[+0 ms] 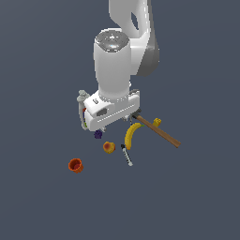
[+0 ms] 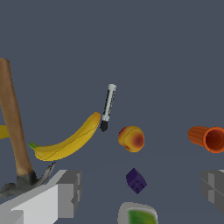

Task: Pick up a designated object from a clutter of objects.

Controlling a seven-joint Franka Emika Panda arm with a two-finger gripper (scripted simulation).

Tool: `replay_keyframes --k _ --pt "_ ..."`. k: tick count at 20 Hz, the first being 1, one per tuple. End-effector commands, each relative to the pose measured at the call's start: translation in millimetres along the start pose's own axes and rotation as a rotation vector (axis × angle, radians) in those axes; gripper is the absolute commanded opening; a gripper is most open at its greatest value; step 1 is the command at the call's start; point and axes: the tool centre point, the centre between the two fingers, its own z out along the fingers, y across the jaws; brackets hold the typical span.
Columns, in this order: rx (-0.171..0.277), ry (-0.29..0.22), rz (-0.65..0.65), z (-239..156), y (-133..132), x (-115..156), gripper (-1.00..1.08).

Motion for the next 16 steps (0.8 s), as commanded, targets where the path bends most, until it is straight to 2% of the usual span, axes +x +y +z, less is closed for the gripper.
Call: replay_keyframes --k 1,16 --pt "-0.001 -0.002 -0.065 10.2 2.9 -1.1 1.00" --pt "0.001 -0.008 -0.447 70.1 15.1 -10.4 1.00"
